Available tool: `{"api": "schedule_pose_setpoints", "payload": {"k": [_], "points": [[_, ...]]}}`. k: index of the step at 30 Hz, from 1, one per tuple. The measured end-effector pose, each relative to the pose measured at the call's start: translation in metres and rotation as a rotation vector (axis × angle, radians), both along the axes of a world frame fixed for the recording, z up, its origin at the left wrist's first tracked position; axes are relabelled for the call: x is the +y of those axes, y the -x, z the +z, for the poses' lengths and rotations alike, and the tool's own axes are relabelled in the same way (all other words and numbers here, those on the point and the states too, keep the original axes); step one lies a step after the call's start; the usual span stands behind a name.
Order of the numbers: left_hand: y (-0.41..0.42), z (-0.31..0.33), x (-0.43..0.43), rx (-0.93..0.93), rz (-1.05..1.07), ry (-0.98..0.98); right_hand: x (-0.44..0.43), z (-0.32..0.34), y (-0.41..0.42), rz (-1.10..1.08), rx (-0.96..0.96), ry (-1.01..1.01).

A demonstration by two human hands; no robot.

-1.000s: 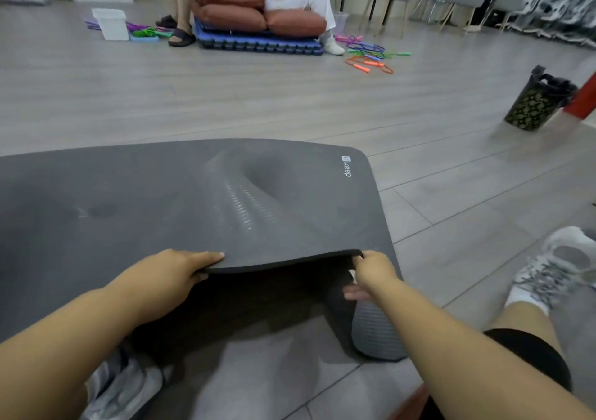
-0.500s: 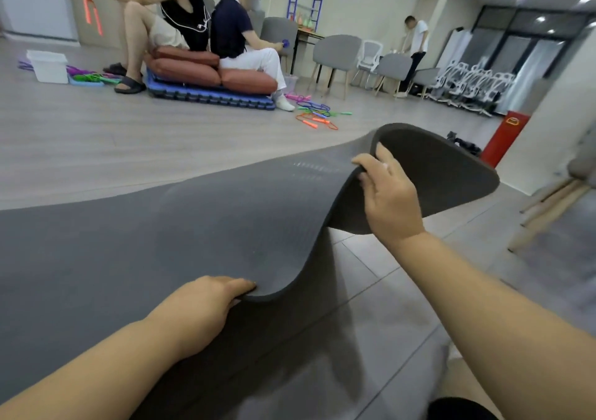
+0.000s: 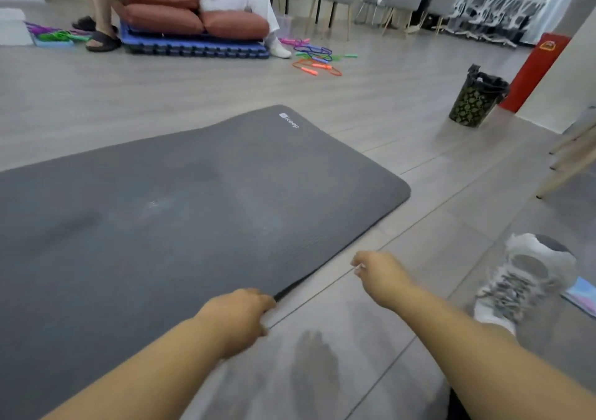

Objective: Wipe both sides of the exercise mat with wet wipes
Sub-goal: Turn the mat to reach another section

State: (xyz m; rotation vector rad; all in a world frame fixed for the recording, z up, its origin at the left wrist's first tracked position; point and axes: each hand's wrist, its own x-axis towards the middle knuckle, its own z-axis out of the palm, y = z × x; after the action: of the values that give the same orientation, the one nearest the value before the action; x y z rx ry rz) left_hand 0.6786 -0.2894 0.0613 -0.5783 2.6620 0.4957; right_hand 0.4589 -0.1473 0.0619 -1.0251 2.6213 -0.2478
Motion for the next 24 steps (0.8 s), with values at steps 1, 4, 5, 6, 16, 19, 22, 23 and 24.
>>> {"api": "schedule_pose_setpoints", "payload": {"k": [1, 4, 5, 6, 16, 19, 22, 23, 24], "points": [[-0.016, -0.003, -0.009, -0.057, 0.021, 0.021, -0.004, -0.007, -0.01, 0.022, -0.009, 0.003], [-0.076, -0.011, -0.036, -0.192, 0.09, 0.103, -0.023, -0.024, -0.049, 0.103, -0.041, 0.042], [-0.098, -0.012, -0.045, -0.227, 0.119, 0.122, -0.031, -0.028, -0.065, 0.141, -0.052, 0.056], [-0.12, -0.013, -0.053, -0.259, 0.15, 0.138, -0.04, -0.033, -0.082, 0.179, -0.06, 0.071], [-0.28, -0.036, -0.092, -0.386, 0.411, 0.132, -0.138, -0.092, -0.244, 0.648, -0.106, 0.019], [-0.29, -0.04, -0.096, -0.326, 0.371, 0.124, -0.159, -0.109, -0.273, 0.866, 0.041, -0.081], [-0.295, -0.039, -0.101, -0.258, 0.356, 0.122, -0.169, -0.125, -0.271, 0.99, 0.282, 0.028], [-0.297, -0.039, -0.101, -0.241, 0.353, 0.126, -0.172, -0.127, -0.265, 1.007, 0.335, 0.093], [-0.299, -0.039, -0.102, -0.225, 0.353, 0.124, -0.175, -0.126, -0.255, 0.994, 0.363, 0.158]]}}
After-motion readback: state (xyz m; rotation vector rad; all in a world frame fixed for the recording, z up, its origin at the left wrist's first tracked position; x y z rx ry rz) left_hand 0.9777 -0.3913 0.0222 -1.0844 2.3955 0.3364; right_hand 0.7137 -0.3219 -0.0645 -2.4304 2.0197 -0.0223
